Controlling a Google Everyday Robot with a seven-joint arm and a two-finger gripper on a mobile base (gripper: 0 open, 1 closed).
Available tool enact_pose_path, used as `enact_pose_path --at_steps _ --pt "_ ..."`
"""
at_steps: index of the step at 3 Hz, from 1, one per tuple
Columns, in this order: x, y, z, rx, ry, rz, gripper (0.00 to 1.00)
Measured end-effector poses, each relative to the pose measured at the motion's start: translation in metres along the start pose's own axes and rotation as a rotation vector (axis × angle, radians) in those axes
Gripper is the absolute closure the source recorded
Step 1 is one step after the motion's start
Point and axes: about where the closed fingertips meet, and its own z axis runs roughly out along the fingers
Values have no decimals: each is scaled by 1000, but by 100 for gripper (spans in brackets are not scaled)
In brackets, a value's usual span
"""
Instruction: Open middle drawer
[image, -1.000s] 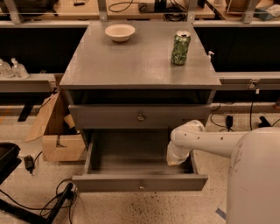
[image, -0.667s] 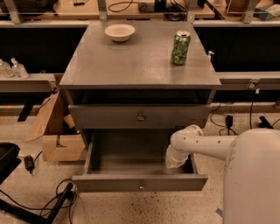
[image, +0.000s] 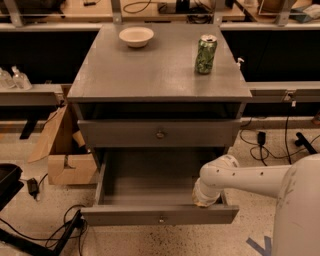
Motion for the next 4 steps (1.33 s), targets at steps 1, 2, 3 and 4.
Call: enact_pose_path --at_steps 1,2,3,4 --pt "0 -1 0 0 0 0 100" --pt "2 31 -2 -50 1 50 100" --pt "2 27 -2 -50 1 50 100" --pt "2 38 -3 -70 2 65 100"
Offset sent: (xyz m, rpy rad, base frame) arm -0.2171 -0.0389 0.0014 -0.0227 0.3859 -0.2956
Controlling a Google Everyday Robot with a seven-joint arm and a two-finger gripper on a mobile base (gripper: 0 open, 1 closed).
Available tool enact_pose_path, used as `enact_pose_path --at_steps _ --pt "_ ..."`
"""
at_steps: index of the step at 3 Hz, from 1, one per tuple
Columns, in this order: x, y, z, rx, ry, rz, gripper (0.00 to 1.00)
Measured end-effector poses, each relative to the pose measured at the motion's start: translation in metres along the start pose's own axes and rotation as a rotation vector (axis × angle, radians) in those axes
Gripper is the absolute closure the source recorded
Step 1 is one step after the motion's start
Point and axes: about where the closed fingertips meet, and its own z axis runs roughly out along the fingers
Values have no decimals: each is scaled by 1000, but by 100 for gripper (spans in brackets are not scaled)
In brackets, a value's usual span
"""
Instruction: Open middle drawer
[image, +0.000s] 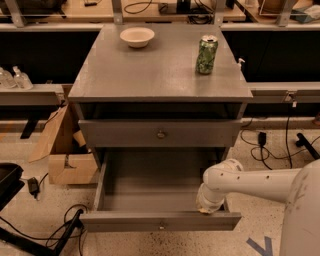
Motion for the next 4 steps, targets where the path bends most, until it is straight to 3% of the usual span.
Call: enact_pose_path --at_steps 2,3,4 --pt "0 -3 0 0 0 0 59" --pt "0 -3 0 0 0 0 28" --pt "0 -5 0 0 0 0 3"
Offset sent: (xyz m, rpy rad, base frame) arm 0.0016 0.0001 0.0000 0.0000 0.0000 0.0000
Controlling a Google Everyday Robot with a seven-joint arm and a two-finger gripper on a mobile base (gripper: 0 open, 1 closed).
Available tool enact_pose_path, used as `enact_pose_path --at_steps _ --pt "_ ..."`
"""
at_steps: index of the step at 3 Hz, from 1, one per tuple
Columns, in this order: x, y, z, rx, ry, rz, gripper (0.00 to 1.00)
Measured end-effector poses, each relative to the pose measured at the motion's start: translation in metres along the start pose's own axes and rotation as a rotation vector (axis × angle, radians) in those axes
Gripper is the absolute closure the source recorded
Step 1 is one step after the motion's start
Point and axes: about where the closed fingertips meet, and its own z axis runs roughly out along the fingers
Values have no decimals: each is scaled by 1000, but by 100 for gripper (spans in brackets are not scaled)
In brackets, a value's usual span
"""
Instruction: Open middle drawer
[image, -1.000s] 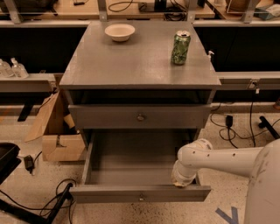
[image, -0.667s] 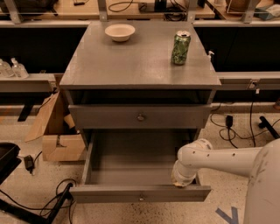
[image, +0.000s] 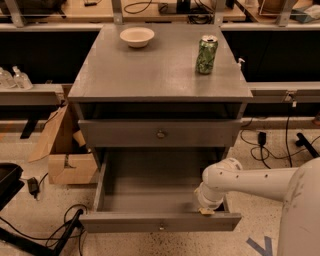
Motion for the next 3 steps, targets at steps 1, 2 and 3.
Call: enact_pose_path --at_steps 1,2,3 --pt "0 -8 0 0 0 0 0" --pt "0 -8 0 0 0 0 2" --pt "0 -8 0 0 0 0 24"
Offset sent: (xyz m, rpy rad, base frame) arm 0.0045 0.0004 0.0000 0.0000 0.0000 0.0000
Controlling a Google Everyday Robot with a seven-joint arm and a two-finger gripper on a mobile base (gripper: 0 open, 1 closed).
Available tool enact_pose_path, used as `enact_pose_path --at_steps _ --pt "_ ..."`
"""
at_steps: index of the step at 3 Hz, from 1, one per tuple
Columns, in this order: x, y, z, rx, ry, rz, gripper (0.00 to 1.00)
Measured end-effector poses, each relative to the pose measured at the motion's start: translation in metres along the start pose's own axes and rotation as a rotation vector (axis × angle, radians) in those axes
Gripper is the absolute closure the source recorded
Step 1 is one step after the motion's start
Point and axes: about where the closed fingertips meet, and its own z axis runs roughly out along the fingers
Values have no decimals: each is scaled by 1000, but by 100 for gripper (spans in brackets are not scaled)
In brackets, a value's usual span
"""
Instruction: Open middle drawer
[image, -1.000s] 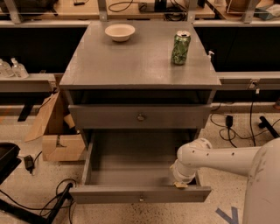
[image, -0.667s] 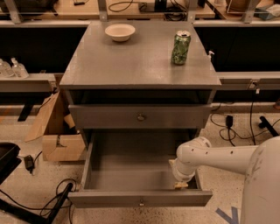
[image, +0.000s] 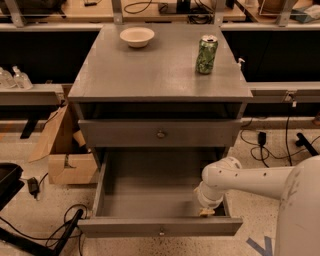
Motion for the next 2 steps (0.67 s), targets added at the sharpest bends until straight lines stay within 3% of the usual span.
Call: enact_pose_path --at_steps 1,2 --pt "0 1 2 -3 0 0 47" --pt "3 0 -30 9 29 -39 78"
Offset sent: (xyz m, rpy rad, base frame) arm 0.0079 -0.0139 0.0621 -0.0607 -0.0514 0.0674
